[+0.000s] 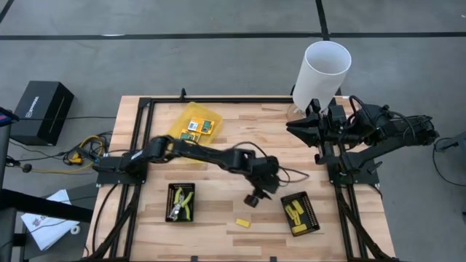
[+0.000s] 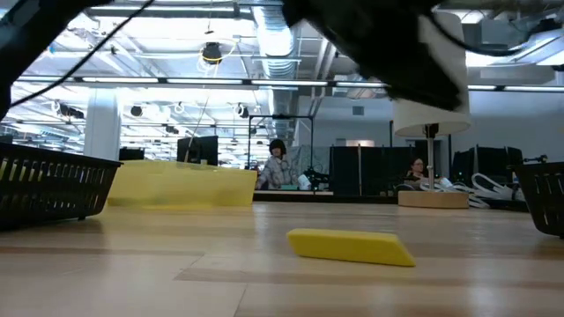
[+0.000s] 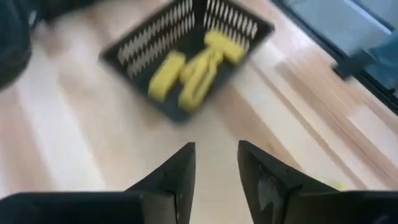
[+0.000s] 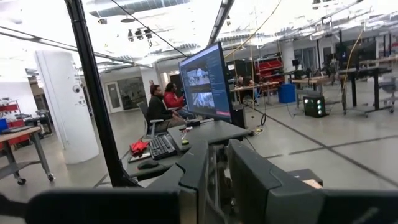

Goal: Pick & Place School Supplies
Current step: Put the yellow eraser into the right black bin

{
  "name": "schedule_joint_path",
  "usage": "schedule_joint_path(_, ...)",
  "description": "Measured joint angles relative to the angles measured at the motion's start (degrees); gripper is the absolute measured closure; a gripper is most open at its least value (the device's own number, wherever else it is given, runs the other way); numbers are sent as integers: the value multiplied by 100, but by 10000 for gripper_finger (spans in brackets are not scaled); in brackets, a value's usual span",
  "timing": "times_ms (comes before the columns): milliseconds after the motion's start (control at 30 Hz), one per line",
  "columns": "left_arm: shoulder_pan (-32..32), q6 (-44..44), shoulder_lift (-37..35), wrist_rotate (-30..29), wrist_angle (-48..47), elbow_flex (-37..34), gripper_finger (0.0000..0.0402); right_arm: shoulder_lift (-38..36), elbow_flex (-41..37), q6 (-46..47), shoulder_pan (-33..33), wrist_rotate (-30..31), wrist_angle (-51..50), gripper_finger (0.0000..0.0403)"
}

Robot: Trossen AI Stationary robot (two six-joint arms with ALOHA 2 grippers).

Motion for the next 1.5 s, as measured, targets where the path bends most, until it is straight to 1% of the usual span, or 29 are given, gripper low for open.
schedule_joint_path(133, 3, -464, -703, -278, -945, -466, 290, 0, 0, -305, 101, -1, 188, 347)
schedule_joint_path(200, -60, -781, -1038, -481, -1203, -855, 286, -2, 0, -477, 164, -3, 259, 347)
schedule_joint_path(300, -192, -1303, -1532, -720, -1266, -1545, 272, 0, 0, -604, 257, -4, 272, 347)
schedule_joint_path(467, -437, -2257, -2144, -819, -955, -2592, 251, 0, 0, -614, 381, -6, 250, 347)
schedule_joint_path(567, -652, -2889, -2384, -647, -274, -2990, 263, 0, 0, -614, 461, -7, 227, 347)
schedule_joint_path(633, -837, -3212, -2439, -631, 152, -3171, 292, 0, 0, -614, 511, -7, 209, 347)
schedule_joint_path(767, -1071, -3592, -2428, -830, 1034, -3459, 377, 0, 0, -610, 584, -8, 204, 347)
schedule_joint_path(800, -1081, -3711, -2428, -872, 1238, -3544, 389, 0, 0, -610, 607, -8, 206, 347)
schedule_joint_path(967, -1131, -4178, -2426, -1210, 1553, -3859, 397, 0, 0, -598, 751, -7, 206, 347)
schedule_joint_path(1100, -1131, -4440, -2417, -1210, 1730, -4135, 400, 0, 0, -596, 825, -6, 208, 347)
schedule_joint_path(1267, -1156, -4676, -2415, -1173, 2496, -4512, 401, 5, 0, -560, 825, -6, 209, 347)
schedule_joint_path(1367, -1151, -4783, -2417, -1171, 2884, -4597, 401, 11, 0, -553, 822, -6, 209, 347)
schedule_joint_path(1500, -1153, -4741, -2396, -1081, 2875, -4626, 401, 56, 0, -553, 811, -6, 229, 347)
